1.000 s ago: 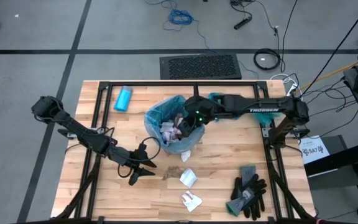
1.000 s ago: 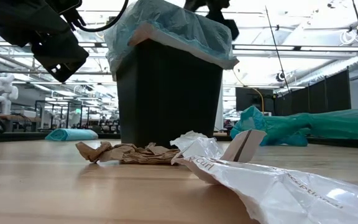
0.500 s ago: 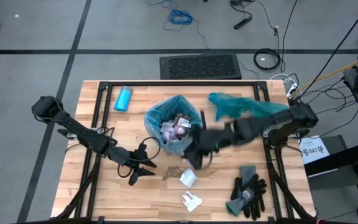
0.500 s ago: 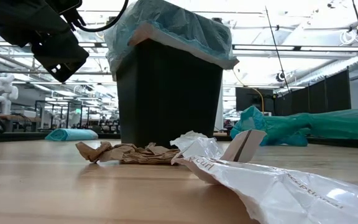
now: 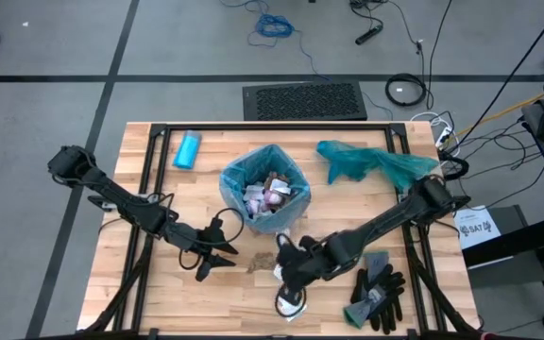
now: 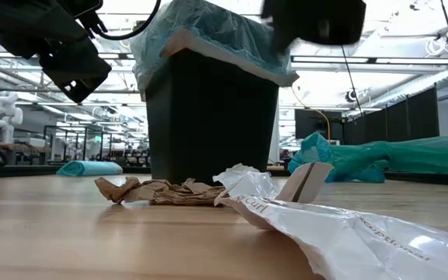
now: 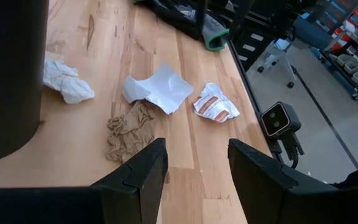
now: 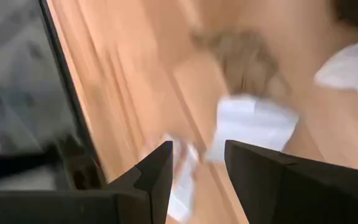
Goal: Place trash/remove bag and relplace
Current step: Put the white paper trash into the trash bin, then put the brown paper trash into the trash bin, then put the white paper trash into the trash bin
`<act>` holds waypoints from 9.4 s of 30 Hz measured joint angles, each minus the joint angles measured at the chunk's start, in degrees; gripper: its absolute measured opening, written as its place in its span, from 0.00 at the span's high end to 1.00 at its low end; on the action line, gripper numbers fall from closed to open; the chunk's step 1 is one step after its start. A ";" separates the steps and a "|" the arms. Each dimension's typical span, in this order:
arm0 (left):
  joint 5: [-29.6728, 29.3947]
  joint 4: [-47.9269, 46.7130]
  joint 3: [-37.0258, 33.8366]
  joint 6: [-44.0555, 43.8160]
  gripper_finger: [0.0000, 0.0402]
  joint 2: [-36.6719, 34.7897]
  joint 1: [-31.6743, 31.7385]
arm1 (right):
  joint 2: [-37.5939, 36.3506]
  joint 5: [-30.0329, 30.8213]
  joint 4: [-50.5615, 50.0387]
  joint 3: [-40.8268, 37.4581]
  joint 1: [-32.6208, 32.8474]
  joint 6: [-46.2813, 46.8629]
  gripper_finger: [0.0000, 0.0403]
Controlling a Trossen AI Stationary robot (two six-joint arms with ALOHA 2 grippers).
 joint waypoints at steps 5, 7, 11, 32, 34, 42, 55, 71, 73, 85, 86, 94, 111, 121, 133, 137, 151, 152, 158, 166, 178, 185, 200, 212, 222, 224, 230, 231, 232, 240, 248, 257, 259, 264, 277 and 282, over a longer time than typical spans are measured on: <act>0.00 -0.03 0.00 0.00 0.57 0.00 0.00 | 3.33 -4.27 -2.03 -0.03 0.27 -13.35 0.66; 0.00 0.00 0.00 0.00 0.57 0.00 -0.02 | 4.56 -4.25 -2.11 -0.03 0.33 -21.15 0.66; 0.00 0.00 0.00 0.00 0.57 0.00 0.00 | 6.46 -4.21 -1.67 -0.03 0.35 -35.26 0.66; 0.00 -0.07 0.02 0.00 0.57 0.00 0.00 | 11.44 -1.41 -5.36 0.70 -0.09 -42.93 0.99; 0.00 0.00 0.02 0.01 0.57 0.00 0.00 | 9.09 -1.44 -6.65 2.06 0.22 -42.04 1.00; 0.00 0.00 0.00 0.00 0.57 0.02 0.00 | -0.78 0.61 -8.05 9.61 0.47 -40.99 1.00; 0.00 -0.02 0.02 0.00 0.57 0.00 -0.02 | -8.56 13.35 -6.03 19.07 -8.69 -46.54 1.00; 0.00 -0.03 0.02 0.00 0.57 0.01 -0.01 | -8.12 7.70 -5.07 19.05 -26.65 -33.85 0.73; 0.00 0.00 0.02 0.00 0.57 0.00 0.00 | -8.12 7.67 -5.15 19.05 -27.33 -33.23 0.67; 0.00 0.02 0.02 0.02 0.57 0.00 -0.02 | -9.36 -5.36 -16.51 19.05 -26.31 -19.16 0.58; 0.00 -0.02 0.02 0.00 0.57 0.00 -0.01 | -9.41 -5.75 -18.81 19.05 -25.57 -17.16 0.59; 0.00 -0.03 0.02 0.00 0.57 0.00 0.00 | -9.41 -1.48 -31.81 19.03 -12.87 1.51 0.62; 0.00 2.87 0.02 -0.37 0.57 0.00 0.00 | -0.64 22.99 -31.28 19.03 19.83 57.47 0.63; 0.40 -2.38 4.10 -0.29 0.57 0.02 -0.95 | 5.64 22.87 -32.34 18.99 21.07 62.23 0.63; -4.11 -24.43 22.83 5.88 0.57 16.94 -3.08 | 6.00 22.65 -40.11 18.99 21.57 60.66 0.63; -3.55 -28.27 27.88 4.97 0.57 24.39 -2.31 | 6.00 22.50 -41.24 18.99 22.44 59.79 0.63; -5.31 -36.51 37.71 -3.43 0.58 40.18 2.68 | 6.00 20.84 -41.23 18.99 27.44 60.69 0.63; -4.64 -36.38 38.10 -3.46 0.59 40.64 2.88 | 6.00 20.63 -41.16 18.99 27.89 60.71 0.63; -0.42 -36.98 40.62 -9.62 0.93 41.64 2.93 | 6.00 19.69 -41.33 18.99 30.37 60.77 0.63; -0.70 -37.19 51.66 -12.40 0.99 41.77 -0.57 | 6.00 19.83 -44.49 18.99 32.21 58.49 0.63; -4.75 -58.88 76.17 -5.23 1.00 41.72 4.69 | 6.00 19.97 -47.71 18.81 32.20 53.87 0.63; -11.03 -77.78 92.88 6.30 1.00 41.62 8.17 | 6.63 20.04 -47.50 18.72 32.20 55.89 0.63; -8.21 -88.54 86.86 20.38 0.99 30.13 22.72 | 6.63 24.03 -46.57 18.72 31.87 65.63 0.63; -2.53 -84.75 69.17 23.87 0.88 21.70 27.73 | 6.61 24.46 -45.24 18.70 28.02 65.68 0.63; 1.86 -85.57 67.60 25.61 0.69 18.85 29.84 | 6.57 24.48 -45.40 18.71 24.80 65.11 0.63; 1.87 -86.84 67.60 25.60 0.65 18.87 30.21 | 6.56 24.49 -45.36 18.70 24.25 64.55 0.63; 1.90 -90.22 67.60 26.87 0.57 18.91 30.58 | 6.52 24.50 -45.20 18.71 22.80 63.49 0.63; 2.20 -90.16 67.60 26.22 0.57 18.91 30.30 | 6.52 24.47 -45.01 18.71 22.53 62.94 0.63; 2.98 -90.06 67.60 25.28 0.56 18.91 29.89 | 6.52 24.46 -44.57 18.70 22.15 61.98 0.63; 4.22 -87.66 67.73 16.61 0.56 12.33 21.78 | 6.52 24.39 -39.38 18.70 18.06 49.44 0.63; -2.32 -87.24 67.71 3.11 0.56 9.48 10.89 | 6.52 23.99 -37.34 18.70 14.84 37.87 0.63; -13.85 -82.97 66.73 -9.17 0.56 14.68 -0.99 | 6.52 18.69 -32.93 18.68 16.15 30.24 0.63; -15.28 -82.95 66.73 -11.45 0.56 16.00 -2.53 | 6.45 16.39 -28.18 17.30 15.97 26.98 0.63; -15.51 -81.69 66.71 -17.32 0.56 18.69 -5.68 | 6.42 10.20 -15.51 10.47 14.30 21.27 0.63; -22.56 -82.62 66.71 -38.93 0.56 22.42 -18.52 | 6.54 -2.75 1.89 1.46 8.22 -1.61 0.47; -23.81 -82.81 66.71 -45.39 0.56 23.40 -22.24 | 7.82 -2.50 4.19 1.50 6.44 -12.69 0.33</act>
